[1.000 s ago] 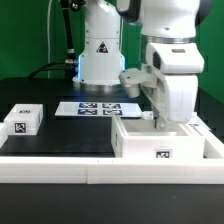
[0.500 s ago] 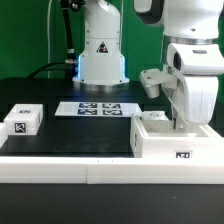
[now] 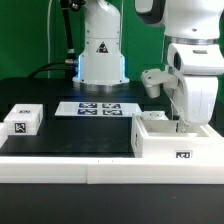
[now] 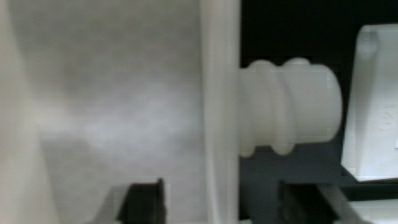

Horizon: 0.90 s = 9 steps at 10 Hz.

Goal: Assemble cabinet

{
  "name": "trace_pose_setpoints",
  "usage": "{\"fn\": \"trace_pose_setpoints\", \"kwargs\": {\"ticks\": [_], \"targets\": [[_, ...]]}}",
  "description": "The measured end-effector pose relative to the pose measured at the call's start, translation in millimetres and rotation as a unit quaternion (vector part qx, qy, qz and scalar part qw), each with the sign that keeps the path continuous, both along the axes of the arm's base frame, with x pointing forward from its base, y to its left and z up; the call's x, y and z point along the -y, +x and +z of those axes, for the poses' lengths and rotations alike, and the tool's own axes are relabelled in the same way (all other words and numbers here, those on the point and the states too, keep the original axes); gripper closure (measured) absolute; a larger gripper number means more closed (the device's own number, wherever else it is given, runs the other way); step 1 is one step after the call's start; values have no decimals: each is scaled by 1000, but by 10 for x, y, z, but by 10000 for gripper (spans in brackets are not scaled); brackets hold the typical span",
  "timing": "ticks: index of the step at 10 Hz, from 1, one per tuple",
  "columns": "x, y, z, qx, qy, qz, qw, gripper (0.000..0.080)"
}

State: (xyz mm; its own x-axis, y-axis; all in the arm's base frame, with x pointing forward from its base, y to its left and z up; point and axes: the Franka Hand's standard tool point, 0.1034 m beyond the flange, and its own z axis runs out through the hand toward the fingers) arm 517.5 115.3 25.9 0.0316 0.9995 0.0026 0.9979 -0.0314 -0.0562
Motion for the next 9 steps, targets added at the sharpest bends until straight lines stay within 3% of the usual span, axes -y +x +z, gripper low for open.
{"fn": "trace_pose_setpoints", "kwargs": {"ticks": [1, 2, 3, 4, 5, 9], "targets": [[1, 0, 0, 0, 0, 0, 1000, 342], [3, 0, -1, 0, 0, 0, 1000, 207], [4, 0, -1, 0, 0, 0, 1000, 207], [5, 1, -1, 0, 0, 0, 1000, 53], [7, 1, -1, 0, 0, -1, 1000, 16], [19, -35, 41, 2, -1, -3, 1000, 2]]}}
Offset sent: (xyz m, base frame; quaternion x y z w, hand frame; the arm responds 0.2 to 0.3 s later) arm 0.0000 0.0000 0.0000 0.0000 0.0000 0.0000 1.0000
